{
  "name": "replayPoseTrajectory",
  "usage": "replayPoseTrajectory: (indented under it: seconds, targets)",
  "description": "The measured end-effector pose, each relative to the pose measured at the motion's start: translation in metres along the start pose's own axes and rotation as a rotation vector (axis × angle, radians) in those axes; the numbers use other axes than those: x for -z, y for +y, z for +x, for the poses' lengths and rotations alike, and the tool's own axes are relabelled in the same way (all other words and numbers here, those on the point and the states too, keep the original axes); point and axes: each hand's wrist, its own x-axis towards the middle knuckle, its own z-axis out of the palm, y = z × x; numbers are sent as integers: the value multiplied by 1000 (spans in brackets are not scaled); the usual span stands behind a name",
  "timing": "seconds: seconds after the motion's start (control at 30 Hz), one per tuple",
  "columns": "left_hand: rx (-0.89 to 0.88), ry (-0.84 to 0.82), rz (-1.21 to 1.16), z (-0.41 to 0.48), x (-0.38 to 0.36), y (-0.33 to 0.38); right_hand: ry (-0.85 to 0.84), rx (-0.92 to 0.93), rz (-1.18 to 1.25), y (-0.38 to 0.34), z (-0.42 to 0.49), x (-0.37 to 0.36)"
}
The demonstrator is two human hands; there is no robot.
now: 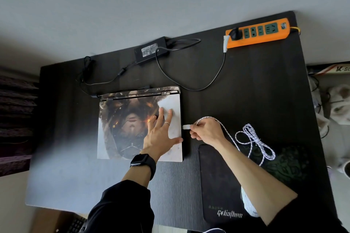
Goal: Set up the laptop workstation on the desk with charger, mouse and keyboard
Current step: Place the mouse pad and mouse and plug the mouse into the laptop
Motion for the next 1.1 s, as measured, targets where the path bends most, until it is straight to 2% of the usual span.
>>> replayPoseTrajectory:
  seconds: [0.07,0.33,0.63,0.77,0.9,1.1]
  targets:
    - [3,-3,-10,0,0,-1,-10,19,-41,0,4,0]
    - [15,-10,-13,0,0,1,146,-37,172,15,-3,-25]
    - [21,-41,53,0,1,1,140,-61,151,12,-6,-28]
    - [13,-42,138,3,2,1,128,-112,70,17,-15,-26]
    - [40,-69,136,2,2,10,113,-45,-116,33,-32,-22]
    - [-34,-24,-27,-61,-30,15,59,26,-334,49,-82,-9]
